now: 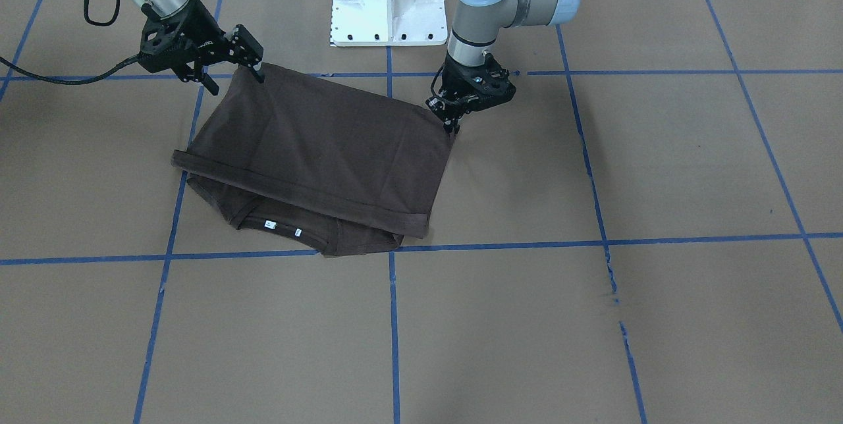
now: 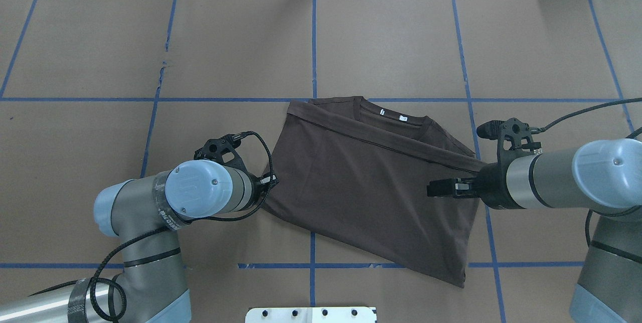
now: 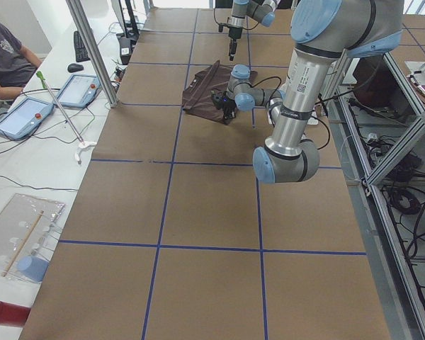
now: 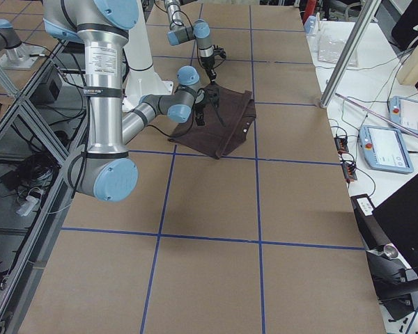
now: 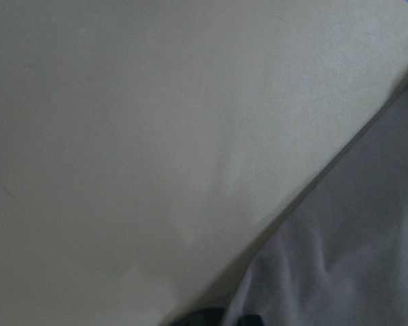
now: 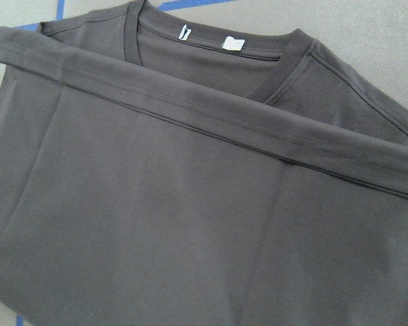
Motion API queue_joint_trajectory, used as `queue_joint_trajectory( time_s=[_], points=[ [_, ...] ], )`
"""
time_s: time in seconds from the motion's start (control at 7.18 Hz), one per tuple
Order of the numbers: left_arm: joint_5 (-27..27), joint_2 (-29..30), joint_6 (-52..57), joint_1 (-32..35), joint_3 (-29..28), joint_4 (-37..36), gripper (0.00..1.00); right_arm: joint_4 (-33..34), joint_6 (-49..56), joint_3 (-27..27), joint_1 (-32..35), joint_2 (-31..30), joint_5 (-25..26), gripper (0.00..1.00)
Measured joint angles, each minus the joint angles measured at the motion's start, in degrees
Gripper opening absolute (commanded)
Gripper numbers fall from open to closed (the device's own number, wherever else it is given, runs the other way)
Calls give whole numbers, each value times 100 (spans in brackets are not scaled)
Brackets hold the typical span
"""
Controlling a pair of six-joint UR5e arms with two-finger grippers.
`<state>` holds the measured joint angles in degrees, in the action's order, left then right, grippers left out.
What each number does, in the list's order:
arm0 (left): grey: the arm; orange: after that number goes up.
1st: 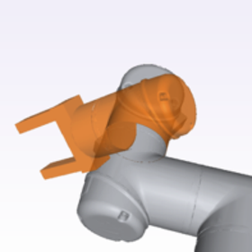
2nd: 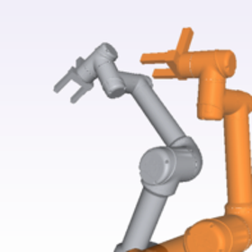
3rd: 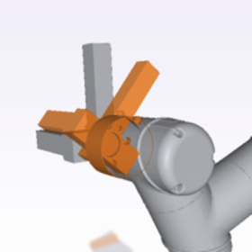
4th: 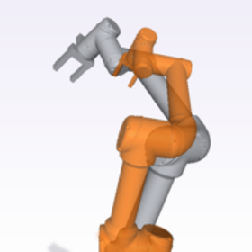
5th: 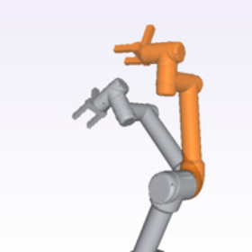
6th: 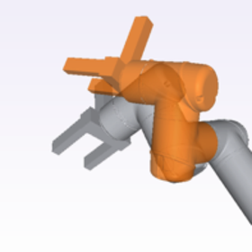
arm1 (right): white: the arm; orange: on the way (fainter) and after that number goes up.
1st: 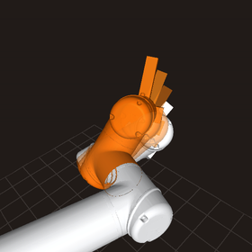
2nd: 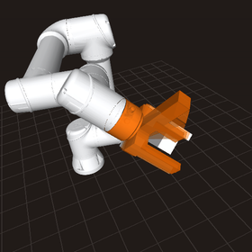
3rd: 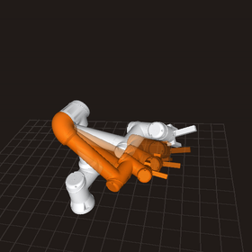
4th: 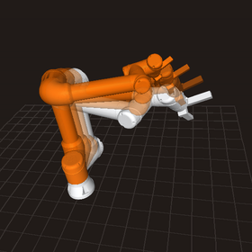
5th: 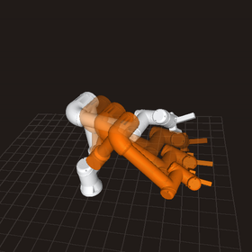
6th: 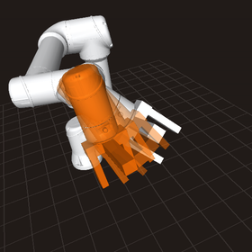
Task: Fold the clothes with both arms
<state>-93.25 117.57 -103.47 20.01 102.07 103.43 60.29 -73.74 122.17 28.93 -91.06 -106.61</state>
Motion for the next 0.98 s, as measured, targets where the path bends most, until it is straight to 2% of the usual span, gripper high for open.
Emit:
queue_joint_trajectory(
  time_s=[0.28, 0.56, 0.84, 0.98],
  points=[
    [3, -3, 142, 211, -27, -1, 0, 0, 0, -9, 19, -5, -4, 100],
    [2, 11, 718, 778, -195, 28, 0, 0, 0, -34, 41, -7, 3, 100],
    [-3, 201, 1476, 1504, -824, 370, 0, 0, 0, -39, 74, 4, -1, 100],
    [-2, 469, 1795, 1788, -1431, 798, 0, 2, 0, -41, 86, 9, -3, 100]
  ],
)
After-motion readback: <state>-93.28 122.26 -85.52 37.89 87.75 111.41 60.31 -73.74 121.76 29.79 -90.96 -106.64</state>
